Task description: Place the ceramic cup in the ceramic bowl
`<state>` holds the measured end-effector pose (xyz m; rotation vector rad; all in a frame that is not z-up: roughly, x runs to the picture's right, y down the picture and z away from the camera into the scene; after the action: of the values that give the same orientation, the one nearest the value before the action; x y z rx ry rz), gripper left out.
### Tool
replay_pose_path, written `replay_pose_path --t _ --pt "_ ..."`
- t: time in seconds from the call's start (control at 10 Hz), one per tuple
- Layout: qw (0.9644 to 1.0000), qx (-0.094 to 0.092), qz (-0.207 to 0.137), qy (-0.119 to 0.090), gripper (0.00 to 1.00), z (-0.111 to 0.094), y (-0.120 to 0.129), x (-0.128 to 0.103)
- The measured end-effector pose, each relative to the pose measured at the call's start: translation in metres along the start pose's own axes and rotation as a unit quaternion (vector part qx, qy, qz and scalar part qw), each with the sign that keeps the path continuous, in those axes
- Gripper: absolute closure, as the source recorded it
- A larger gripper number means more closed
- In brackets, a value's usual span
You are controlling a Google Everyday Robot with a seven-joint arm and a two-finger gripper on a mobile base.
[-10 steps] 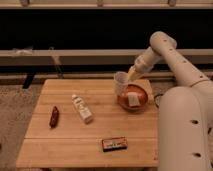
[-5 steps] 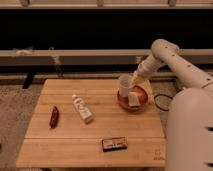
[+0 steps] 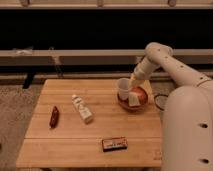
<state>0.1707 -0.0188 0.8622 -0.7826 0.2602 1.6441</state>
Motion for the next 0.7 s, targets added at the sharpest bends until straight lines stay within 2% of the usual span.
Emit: replay_pose_path --t 0.1,0.2,0.4,0.7 --pt "0.9999 0.007 0.009 0.007 0.28 0.003 -0.005 0.0" --pt "0.9997 0.01 0.018 0.011 0.22 0.003 -0.011 0.0" --pt "0.999 0.014 0.039 0.014 0.2 0.003 -0.029 0.0" --pt "0.9979 0.017 0.062 0.005 0.2 -0.004 -0.057 0.007"
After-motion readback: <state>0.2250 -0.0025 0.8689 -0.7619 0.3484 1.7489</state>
